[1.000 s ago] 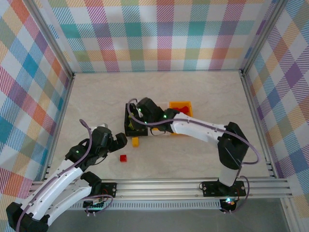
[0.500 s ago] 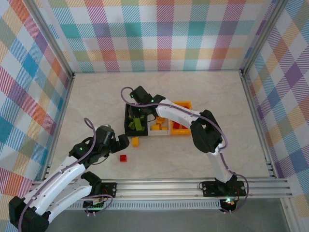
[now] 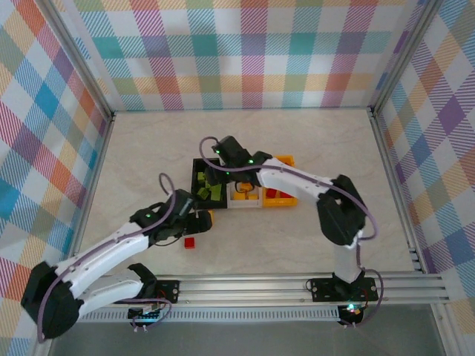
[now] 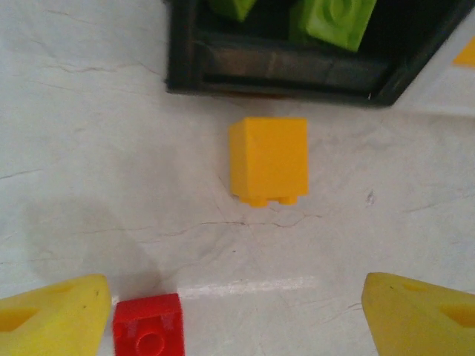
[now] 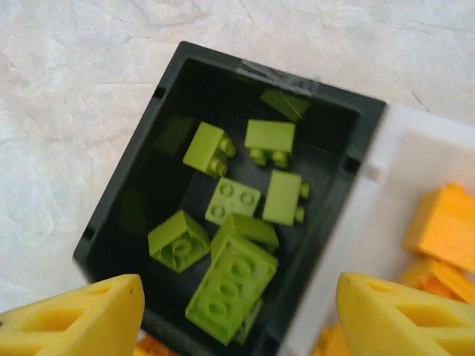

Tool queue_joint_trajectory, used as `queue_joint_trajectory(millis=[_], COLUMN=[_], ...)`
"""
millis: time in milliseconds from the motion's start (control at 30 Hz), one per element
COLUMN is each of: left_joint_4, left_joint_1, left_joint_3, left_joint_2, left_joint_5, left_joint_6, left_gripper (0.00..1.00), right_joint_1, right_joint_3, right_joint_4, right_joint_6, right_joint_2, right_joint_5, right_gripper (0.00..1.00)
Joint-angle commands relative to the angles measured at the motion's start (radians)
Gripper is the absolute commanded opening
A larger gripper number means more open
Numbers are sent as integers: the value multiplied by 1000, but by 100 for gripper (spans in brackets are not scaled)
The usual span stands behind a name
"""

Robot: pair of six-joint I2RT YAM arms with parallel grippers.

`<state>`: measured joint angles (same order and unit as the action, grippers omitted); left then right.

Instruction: Sort the legos into containers by color

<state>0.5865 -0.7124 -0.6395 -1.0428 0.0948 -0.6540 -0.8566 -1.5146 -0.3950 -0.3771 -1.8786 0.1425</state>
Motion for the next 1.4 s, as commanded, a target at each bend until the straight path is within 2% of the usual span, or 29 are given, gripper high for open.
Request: queue_joint_trajectory(millis=[0,100,233,467,600,867,1000,1167,1367], left_joint_4=[-63,-82,-143,-265,-281,-271,-217,-158,-171], left_joint_1=[-66,-105,-109,-106,-99,-101,-142,-188,-148], left_joint_3=[-45,-69,-62,-82,-98,-92,-100,-233,-494], left_joint_2=[-115,-218,-289,-409,-458,-443,-360,-339,-513], left_joint_5=[67,134,196,237,238,229,206,123,79], left_joint_6=[20,22,20,49,52,57,48,34,87], left_gripper=[84,80,75,69,56,35,32,28,28], right_joint_1=[3,4,5,5,5,5,11,39,62], right_joint_3=[135,255,387,496,536,595,606,662,701], right_joint_4=[100,129,158,180,181,179,165,162,130], right_joint_6=[-32,-41,-51,-57,-50,-54,-47,-73,-95], right_joint_2=[143,243,368,519,575,648,678,726,774], right_joint_5=[18,31,43,60,82,112,130,157,156], right_gripper=[70,70,70,71,71,71,71,72,72])
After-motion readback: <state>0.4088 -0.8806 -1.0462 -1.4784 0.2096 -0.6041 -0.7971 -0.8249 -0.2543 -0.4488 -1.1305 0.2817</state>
